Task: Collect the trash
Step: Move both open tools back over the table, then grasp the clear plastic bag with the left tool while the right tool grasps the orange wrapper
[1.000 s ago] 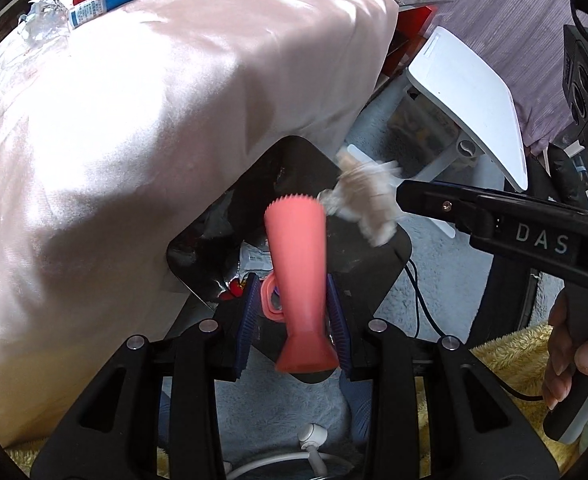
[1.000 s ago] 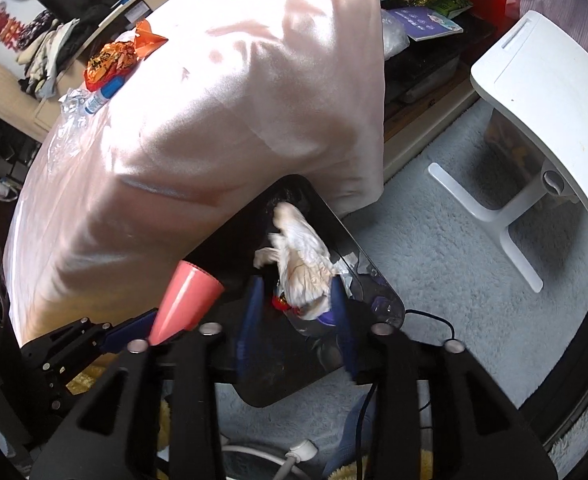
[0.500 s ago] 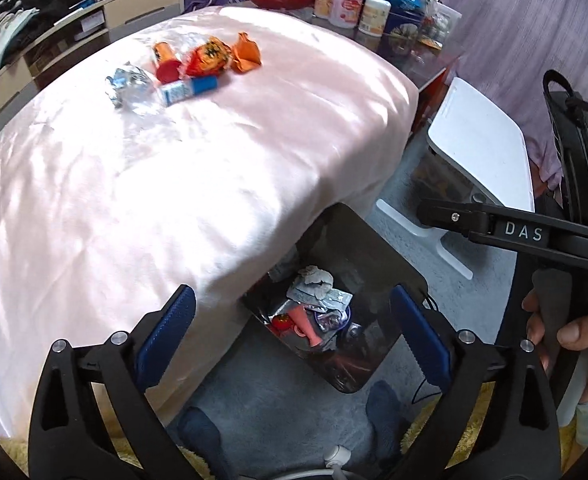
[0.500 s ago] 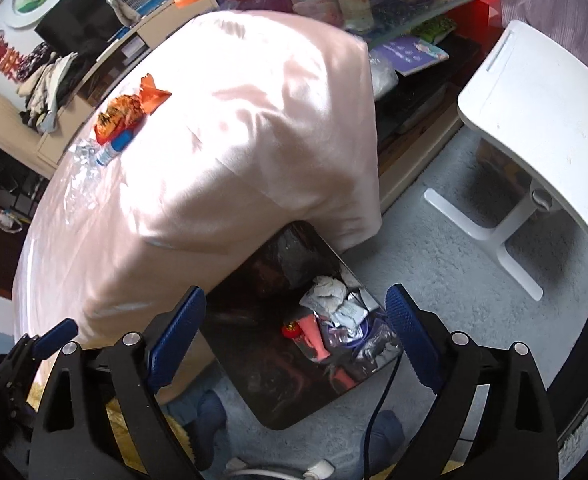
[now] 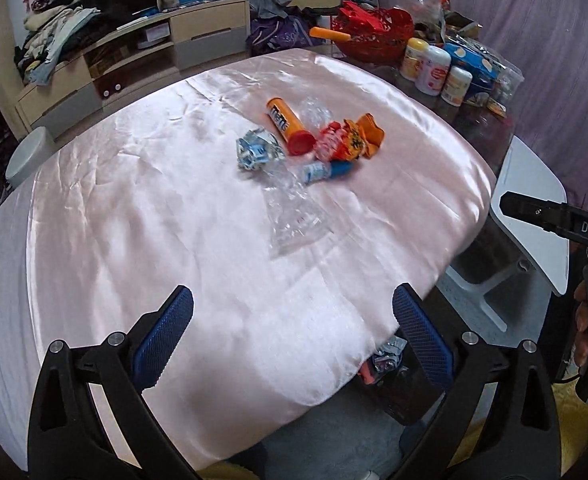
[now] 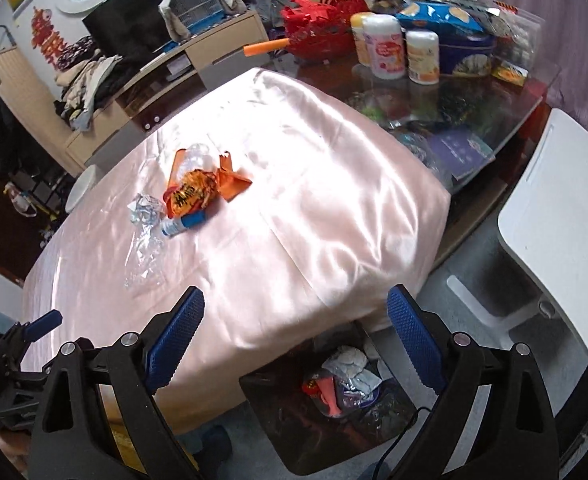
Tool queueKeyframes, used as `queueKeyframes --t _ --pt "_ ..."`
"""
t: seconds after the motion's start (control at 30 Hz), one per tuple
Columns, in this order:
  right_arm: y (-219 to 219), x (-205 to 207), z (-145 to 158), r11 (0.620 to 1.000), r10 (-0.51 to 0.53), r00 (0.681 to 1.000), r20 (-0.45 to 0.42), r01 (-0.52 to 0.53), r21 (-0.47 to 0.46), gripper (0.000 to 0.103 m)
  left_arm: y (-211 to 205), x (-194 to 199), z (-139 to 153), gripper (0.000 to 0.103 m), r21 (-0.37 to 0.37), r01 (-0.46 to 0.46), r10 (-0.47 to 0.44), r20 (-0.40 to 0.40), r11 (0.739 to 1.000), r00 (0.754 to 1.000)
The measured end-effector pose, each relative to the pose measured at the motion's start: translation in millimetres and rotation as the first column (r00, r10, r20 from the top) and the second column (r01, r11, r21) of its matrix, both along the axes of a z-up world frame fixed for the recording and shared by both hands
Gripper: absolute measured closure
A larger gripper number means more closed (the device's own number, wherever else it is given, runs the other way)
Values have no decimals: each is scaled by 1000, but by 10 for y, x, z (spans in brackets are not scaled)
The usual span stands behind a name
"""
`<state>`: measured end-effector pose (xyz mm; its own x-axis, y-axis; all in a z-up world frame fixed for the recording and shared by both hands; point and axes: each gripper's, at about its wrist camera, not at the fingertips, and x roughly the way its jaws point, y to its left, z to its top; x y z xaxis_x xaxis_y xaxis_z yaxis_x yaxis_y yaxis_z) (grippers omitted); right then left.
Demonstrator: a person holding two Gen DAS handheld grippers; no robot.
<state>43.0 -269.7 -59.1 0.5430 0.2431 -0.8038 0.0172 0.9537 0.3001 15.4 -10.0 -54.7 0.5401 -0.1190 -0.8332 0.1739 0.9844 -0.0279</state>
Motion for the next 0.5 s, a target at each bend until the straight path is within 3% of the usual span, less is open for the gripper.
queueKeyframes --t 0.37,0.5 --pt "367 725 36 995 89 996 6 -89 -34 10 107 708 -138 8 -36 -58 56 -70 998 996" --pt "416 950 -44 996 88 996 2 -88 -27 18 35 906 -254 9 -25 -63 60 -97 998 993"
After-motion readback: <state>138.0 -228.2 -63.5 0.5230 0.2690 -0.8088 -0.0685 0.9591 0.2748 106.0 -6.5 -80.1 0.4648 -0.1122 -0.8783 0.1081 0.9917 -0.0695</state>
